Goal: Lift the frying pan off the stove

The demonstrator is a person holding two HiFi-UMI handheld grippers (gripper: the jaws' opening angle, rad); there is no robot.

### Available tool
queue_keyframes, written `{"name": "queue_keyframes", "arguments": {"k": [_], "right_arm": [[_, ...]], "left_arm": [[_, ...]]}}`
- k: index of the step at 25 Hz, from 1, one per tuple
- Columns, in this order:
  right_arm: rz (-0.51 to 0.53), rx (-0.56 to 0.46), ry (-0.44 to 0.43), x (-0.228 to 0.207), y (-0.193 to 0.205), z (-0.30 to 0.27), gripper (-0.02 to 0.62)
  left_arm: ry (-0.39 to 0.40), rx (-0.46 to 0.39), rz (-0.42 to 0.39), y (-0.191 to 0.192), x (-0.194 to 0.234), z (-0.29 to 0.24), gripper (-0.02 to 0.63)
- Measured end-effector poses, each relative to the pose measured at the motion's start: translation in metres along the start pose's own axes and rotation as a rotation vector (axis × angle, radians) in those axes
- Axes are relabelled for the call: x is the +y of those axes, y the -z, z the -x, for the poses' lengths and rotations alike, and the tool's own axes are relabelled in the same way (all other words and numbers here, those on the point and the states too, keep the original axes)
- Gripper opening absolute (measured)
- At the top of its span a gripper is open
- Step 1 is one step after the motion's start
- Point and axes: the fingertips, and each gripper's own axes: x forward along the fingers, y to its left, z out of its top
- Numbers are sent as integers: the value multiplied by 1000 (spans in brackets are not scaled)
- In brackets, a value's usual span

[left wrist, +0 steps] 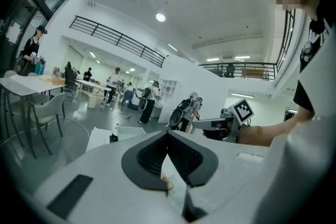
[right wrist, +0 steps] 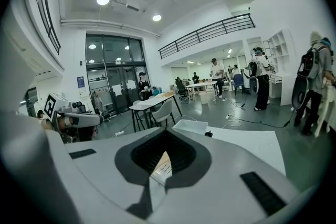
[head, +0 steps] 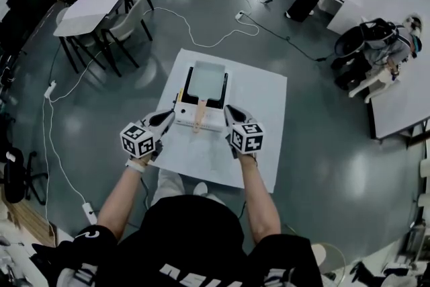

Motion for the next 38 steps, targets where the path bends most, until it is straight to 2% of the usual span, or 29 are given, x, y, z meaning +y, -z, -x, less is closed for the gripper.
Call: {"name": "queue_keyframes", "arguments": {"k": [11, 18, 22, 24, 25, 28, 32, 38], "right_arm": [[-56, 43, -24, -1, 17, -23, -5], [-114, 98, -50, -3, 44, -50, -5], [-163, 132, -81, -2, 60, -68, -3], [-196, 165, -103, -2, 71, -78, -2], [-215, 185, -115, -2, 78, -83, 15], [-272, 238, -162, 2, 92, -99, 131], [-342, 310, -222, 8, 109, -123, 239], [-442, 382, -291, 11, 128, -152, 276]], "left_arm": [[56, 72, 49, 23, 13, -25, -2], [119, 157, 153, 55, 22, -50, -2], [186, 197, 228, 73, 19, -68, -1], [220, 226, 265, 86, 17, -78, 41], [230, 248, 280, 94, 17, -82, 71], [255, 323, 317, 118, 17, -94, 162], [288, 382, 383, 142, 21, -108, 217], [344, 448, 430, 165, 23, -119, 232]]}}
